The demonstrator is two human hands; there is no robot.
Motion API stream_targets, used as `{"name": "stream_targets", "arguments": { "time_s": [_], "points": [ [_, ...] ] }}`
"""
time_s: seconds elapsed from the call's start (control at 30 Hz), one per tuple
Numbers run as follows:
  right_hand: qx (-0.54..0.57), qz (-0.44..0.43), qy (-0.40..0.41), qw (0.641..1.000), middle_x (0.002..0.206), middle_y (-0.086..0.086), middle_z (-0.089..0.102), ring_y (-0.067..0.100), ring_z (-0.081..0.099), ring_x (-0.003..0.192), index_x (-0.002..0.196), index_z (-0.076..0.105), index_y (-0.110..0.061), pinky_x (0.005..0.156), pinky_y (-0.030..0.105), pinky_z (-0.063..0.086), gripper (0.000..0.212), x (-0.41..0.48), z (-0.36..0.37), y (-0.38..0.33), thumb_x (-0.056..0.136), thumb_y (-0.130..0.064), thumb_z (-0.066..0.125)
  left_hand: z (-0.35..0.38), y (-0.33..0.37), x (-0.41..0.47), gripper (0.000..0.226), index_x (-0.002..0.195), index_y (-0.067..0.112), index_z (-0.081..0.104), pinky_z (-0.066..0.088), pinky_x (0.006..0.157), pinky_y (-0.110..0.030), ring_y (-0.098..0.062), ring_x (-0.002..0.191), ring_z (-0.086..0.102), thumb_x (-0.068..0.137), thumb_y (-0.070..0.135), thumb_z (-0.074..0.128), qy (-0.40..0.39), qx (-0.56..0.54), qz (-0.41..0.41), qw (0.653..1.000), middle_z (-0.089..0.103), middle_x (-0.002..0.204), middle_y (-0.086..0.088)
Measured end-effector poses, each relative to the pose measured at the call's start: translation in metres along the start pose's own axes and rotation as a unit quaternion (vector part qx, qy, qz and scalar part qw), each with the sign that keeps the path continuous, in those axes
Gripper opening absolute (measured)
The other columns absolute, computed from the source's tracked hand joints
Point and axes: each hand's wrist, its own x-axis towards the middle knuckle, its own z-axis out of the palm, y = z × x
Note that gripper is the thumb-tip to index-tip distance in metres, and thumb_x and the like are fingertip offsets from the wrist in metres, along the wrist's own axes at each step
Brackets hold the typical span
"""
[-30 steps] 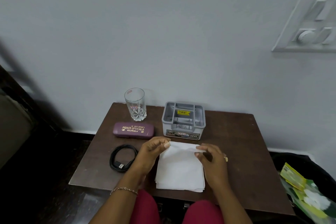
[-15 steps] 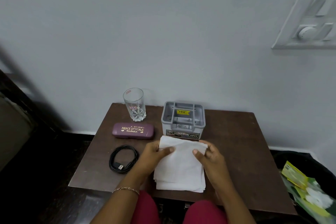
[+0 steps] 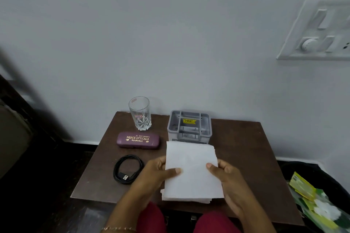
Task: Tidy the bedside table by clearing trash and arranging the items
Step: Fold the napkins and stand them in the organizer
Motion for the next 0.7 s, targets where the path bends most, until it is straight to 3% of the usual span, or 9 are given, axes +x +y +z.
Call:
{"name": "stream_targets", "arguments": {
  "time_s": [0.1,0.2,0.27,0.37,0.43,0.47,0.53,0.6,0.7],
  "points": [
    [-0.015,-0.013,-0.042,0.999,0.099,0.008,0.075,0.021,0.071,0.089,0.108,0.063,-0.008,0.068,0.031,0.057,0.021,-0.009,-0.008,-0.008,0.088,-0.007,0.058,-0.003,0.003,-0.012,0.029,0.109,0.006,0.066,0.058,0.070,-0.028,-0.021,0.087,0.071,0.081,0.002,0.064,0.005,-0.022,0.019,1.000,0.073,0.103,-0.013],
    [-0.012,-0.040,-0.078,0.996,0.102,0.007,0.074,0.021,0.070,0.096,0.107,0.065,-0.010,0.076,0.031,0.058,0.023,-0.019,-0.009,-0.017,0.087,-0.004,0.057,-0.004,0.011,-0.021,0.029,0.107,0.006,0.068,0.058,0.076,-0.030,-0.022,0.090,0.070,0.078,0.005,0.064,-0.004,-0.057,0.040,0.998,0.073,0.105,-0.014],
    [-0.029,-0.068,-0.069,0.995,0.102,0.006,0.074,0.019,0.070,0.094,0.098,0.071,-0.012,0.080,0.031,0.057,0.023,-0.023,-0.007,-0.021,0.087,0.001,0.055,-0.003,0.014,-0.025,0.023,0.101,0.008,0.071,0.056,0.076,-0.030,-0.021,0.089,0.069,0.080,0.005,0.061,0.000,-0.069,0.048,0.996,0.073,0.104,-0.013],
    [-0.056,-0.098,-0.049,0.992,0.098,0.005,0.075,0.015,0.071,0.088,0.072,0.072,-0.007,0.066,0.022,0.056,0.031,-0.025,-0.003,-0.024,0.085,0.012,0.050,-0.001,0.017,-0.028,0.024,0.082,0.013,0.073,0.053,0.071,-0.030,-0.019,0.088,0.067,0.087,0.002,0.052,0.006,-0.079,0.034,0.996,0.072,0.109,-0.009],
    [-0.067,-0.113,-0.046,0.990,0.097,0.006,0.075,0.016,0.071,0.088,0.067,0.069,-0.003,0.064,0.019,0.055,0.032,-0.025,0.001,-0.025,0.085,0.014,0.049,0.001,0.019,-0.031,0.015,0.086,0.015,0.072,0.050,0.071,-0.030,-0.017,0.087,0.067,0.085,0.010,0.058,0.008,-0.084,0.036,0.996,0.072,0.110,-0.007],
    [-0.076,-0.121,-0.043,0.989,0.096,0.007,0.075,0.017,0.071,0.089,0.065,0.069,-0.004,0.067,0.021,0.056,0.034,-0.025,0.003,-0.025,0.085,0.014,0.048,0.004,0.023,-0.033,0.016,0.093,0.015,0.071,0.049,0.071,-0.031,-0.017,0.087,0.067,0.077,0.018,0.067,0.005,-0.087,0.040,0.995,0.072,0.109,-0.007],
    [-0.092,-0.131,-0.032,0.987,0.096,0.007,0.075,0.021,0.070,0.092,0.064,0.069,-0.007,0.077,0.030,0.057,0.036,-0.023,0.006,-0.024,0.086,0.014,0.048,0.004,0.024,-0.034,0.050,0.104,0.015,0.067,0.047,0.073,-0.032,-0.017,0.091,0.067,0.058,0.029,0.079,0.013,-0.096,0.035,0.995,0.074,0.105,-0.006],
    [-0.103,-0.138,-0.016,0.985,0.096,0.007,0.075,0.023,0.070,0.093,0.063,0.069,-0.010,0.081,0.037,0.057,0.039,-0.021,0.005,-0.023,0.085,0.015,0.048,0.004,0.026,-0.032,0.040,0.114,0.013,0.061,0.048,0.074,-0.032,-0.019,0.094,0.068,0.076,0.024,0.066,0.031,-0.132,0.033,0.990,0.074,0.105,-0.007],
    [-0.105,-0.145,-0.010,0.984,0.094,0.006,0.075,0.022,0.070,0.090,0.061,0.067,-0.010,0.072,0.031,0.058,0.039,-0.022,0.004,-0.024,0.084,0.015,0.048,0.000,0.028,-0.031,0.038,0.120,0.009,0.055,0.052,0.075,-0.035,-0.023,0.097,0.070,0.096,0.029,0.034,0.039,-0.203,0.002,0.978,0.072,0.108,-0.013]
  ]
}}
